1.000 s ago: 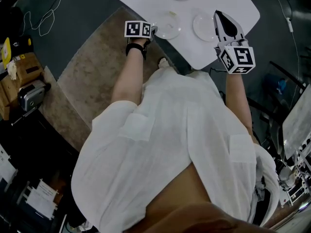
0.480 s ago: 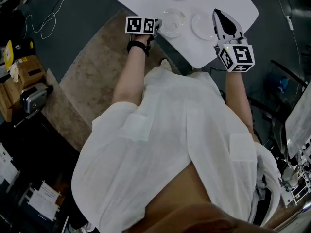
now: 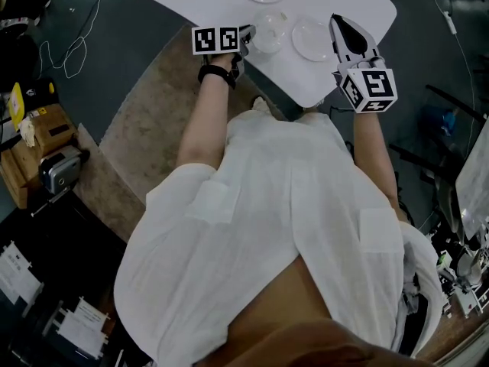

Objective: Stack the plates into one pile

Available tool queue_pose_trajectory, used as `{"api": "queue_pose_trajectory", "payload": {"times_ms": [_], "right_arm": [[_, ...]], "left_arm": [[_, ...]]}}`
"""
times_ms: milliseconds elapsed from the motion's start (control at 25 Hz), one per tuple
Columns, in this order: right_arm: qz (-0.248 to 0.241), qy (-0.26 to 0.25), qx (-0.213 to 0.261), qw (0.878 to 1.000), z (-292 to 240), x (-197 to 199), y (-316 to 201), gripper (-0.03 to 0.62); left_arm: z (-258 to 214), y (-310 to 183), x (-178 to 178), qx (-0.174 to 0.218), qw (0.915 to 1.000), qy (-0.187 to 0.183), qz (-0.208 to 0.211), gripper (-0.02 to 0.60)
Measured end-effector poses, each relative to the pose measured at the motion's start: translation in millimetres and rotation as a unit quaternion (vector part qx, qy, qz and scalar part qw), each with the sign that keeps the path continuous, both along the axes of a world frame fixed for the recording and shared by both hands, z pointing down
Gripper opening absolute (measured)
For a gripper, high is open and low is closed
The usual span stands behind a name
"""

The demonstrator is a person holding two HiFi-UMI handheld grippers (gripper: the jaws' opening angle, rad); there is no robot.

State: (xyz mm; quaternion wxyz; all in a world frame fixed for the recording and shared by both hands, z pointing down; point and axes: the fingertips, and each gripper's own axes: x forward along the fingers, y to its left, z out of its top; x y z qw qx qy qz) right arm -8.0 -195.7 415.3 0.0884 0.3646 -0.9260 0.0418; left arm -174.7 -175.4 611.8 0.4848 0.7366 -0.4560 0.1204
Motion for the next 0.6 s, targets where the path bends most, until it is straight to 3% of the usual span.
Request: {"api": "queue_pose_trajectory", "payload": {"times_ms": [320, 600], "right_arm": [[0.014, -0.002, 0.0, 1.0, -0.1, 15.8, -4.5, 0.028], [0.015, 0.002, -0.001, 1.0, 1.3, 14.9, -7.2, 0.028]], "left_arm": [[-18.1, -19.2, 7.2, 0.02, 0.9967, 0.066, -0.042, 0.017], [-8.9, -24.2, 35.3, 0.0, 0.9947, 0.1, -0.024, 0.017]]}}
